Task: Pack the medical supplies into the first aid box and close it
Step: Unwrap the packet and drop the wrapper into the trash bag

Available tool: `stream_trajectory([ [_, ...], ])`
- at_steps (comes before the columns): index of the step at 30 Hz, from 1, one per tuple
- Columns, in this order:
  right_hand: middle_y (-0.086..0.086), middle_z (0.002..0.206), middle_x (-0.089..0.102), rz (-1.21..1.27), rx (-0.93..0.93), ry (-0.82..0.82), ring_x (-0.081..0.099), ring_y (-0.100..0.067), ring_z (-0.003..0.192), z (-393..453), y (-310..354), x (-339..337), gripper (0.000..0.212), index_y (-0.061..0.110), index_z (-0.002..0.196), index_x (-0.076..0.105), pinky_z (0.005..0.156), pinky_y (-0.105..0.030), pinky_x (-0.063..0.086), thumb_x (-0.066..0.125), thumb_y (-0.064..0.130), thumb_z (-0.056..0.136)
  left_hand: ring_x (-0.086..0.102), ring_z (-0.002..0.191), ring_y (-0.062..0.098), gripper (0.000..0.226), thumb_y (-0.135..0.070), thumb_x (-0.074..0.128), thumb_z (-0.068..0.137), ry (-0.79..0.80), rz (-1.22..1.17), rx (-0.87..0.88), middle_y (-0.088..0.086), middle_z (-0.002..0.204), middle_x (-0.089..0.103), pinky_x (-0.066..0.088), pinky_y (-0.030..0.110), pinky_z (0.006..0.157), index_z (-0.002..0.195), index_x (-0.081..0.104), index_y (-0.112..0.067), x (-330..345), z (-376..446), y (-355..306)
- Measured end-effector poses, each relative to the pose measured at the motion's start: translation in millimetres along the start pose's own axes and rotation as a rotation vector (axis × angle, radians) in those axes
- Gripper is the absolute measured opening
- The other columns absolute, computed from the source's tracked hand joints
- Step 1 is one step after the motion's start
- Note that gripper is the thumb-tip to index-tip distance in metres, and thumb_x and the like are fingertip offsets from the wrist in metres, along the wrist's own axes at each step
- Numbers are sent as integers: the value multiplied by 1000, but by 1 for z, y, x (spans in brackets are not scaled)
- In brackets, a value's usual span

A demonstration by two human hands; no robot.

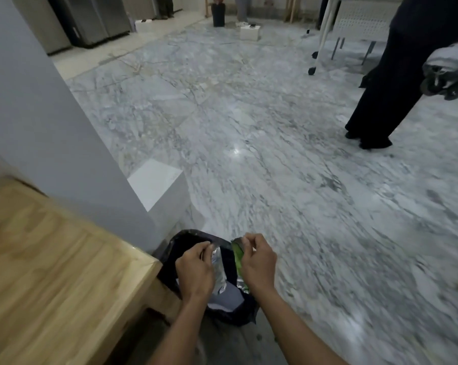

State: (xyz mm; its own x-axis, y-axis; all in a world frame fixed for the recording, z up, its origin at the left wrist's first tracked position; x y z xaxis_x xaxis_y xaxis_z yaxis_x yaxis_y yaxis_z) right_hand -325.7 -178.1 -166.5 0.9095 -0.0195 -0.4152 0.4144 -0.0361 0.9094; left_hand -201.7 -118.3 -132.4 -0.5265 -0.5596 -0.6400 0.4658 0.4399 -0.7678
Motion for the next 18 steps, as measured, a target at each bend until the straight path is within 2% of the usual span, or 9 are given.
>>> stream_trajectory([
  [2, 9, 71, 62, -42, 43, 24, 58, -6, 64, 0, -8, 11, 17, 26, 82, 58, 59, -31, 48, 54, 31, 98, 56, 76, 5, 16, -19, 65, 90, 23, 22, -15, 1, 92, 76, 38, 18, 72, 100, 76, -13, 5, 3, 7],
  [4, 9, 70, 62, -75, 45, 42, 58, -5, 65, 1, -14, 19, 17, 28, 83, 58, 60, -35, 50, 53, 33, 98, 62, 80, 11, 19, -21, 66, 89, 47, 15, -48, 3, 95, 75, 39, 19, 72, 103, 75, -12, 9, 8, 13],
  [6, 12, 74, 63, -78, 45, 72, 60, -3, 69, 2, -15, 24, 12, 29, 88, 61, 64, -32, 51, 54, 33, 98, 66, 98, 20, 30, -27, 68, 88, 89, -1, -101, 5, 107, 73, 42, 22, 78, 114, 70, -12, 13, 13, 19],
  [8, 14, 83, 64, -56, 64, 108, 62, -6, 79, 4, -17, 28, 13, 23, 100, 65, 72, -28, 52, 56, 31, 97, 64, 109, 22, 39, -30, 68, 87, 135, 5, -127, 7, 117, 69, 46, 26, 86, 121, 66, -12, 17, 17, 23],
  [11, 9, 92, 64, -82, 82, 135, 61, -9, 88, 4, -20, 31, 23, 18, 111, 65, 76, -24, 48, 57, 33, 96, 62, 112, 22, 40, -31, 67, 88, 147, 20, -115, 8, 120, 68, 50, 34, 94, 123, 64, -13, 18, 20, 28],
  [18, 2, 110, 68, -112, 121, 168, 56, -5, 91, 0, -22, 32, 27, 17, 120, 62, 77, -17, 40, 55, 30, 98, 61, 114, 23, 40, -31, 64, 89, 155, 44, -109, 10, 122, 67, 49, 34, 93, 125, 63, -11, 11, 17, 30],
])
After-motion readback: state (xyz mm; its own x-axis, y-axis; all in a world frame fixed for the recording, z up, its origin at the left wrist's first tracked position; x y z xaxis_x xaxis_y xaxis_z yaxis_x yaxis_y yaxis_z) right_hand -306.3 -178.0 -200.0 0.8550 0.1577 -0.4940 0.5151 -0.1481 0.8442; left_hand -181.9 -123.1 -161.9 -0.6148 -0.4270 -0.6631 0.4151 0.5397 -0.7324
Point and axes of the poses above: each hand's wrist, its own z-axis towards the middle knuckle, its own x-axis out of the palm, y = z × x, the point moved 2 cm from there along z, towards the middle knuckle
